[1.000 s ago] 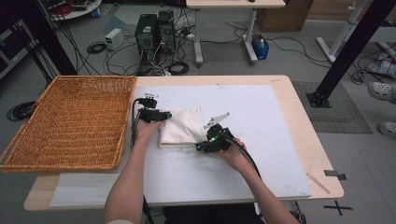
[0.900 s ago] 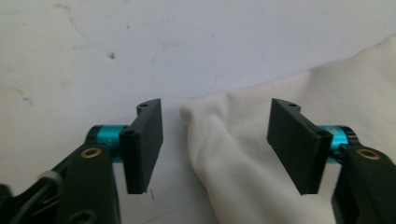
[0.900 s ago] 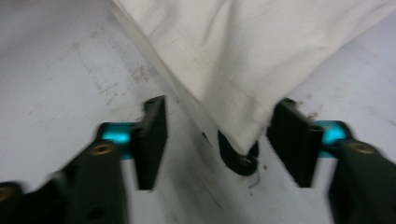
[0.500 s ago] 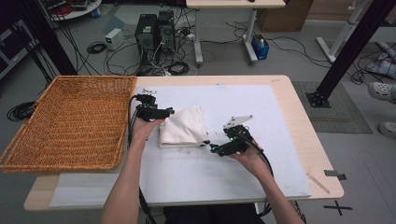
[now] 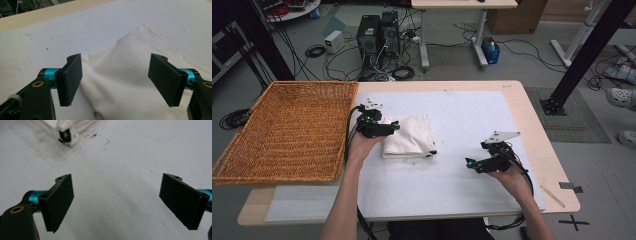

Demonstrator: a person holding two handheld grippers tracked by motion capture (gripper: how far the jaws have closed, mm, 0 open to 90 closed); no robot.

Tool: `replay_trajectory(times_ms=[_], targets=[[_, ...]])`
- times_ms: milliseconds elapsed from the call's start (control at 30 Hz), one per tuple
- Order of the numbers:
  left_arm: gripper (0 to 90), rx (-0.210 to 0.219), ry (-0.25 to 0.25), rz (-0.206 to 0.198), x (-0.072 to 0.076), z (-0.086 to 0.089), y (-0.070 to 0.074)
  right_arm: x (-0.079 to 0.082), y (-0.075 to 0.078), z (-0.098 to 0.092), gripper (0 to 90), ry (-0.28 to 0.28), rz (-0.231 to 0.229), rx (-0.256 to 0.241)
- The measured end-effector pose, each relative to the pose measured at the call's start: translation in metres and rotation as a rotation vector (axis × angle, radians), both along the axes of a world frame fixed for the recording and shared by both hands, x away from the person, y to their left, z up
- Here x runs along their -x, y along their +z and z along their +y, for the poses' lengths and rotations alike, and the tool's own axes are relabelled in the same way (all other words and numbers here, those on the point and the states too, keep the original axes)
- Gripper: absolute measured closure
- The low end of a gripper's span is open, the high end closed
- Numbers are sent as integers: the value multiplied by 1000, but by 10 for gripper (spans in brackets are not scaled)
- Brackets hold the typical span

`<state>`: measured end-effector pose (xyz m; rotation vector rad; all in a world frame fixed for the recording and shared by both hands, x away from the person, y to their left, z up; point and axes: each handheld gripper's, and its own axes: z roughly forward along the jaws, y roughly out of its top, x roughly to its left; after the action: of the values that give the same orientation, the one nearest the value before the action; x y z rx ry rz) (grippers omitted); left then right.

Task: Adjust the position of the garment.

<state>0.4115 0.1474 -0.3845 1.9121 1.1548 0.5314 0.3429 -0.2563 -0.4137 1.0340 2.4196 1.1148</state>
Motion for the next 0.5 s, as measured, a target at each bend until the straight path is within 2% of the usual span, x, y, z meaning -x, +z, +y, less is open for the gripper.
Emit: replay_trajectory(times_ms=[133,200,333,500], targets=[[275,-33,5,-7,8,1,-1,6,-1,-16,121,-35,-2,-9],[276,-32,8,-9,10,1,-1,9,-1,-22,121,-41,-11,-11],[275,-55,11,12,11,2,-3,12,-2,-28,121,-59,-27,-21],[275,-41,20,0,12,4,-1,11,-6,-28,121,-70,-22,-23]])
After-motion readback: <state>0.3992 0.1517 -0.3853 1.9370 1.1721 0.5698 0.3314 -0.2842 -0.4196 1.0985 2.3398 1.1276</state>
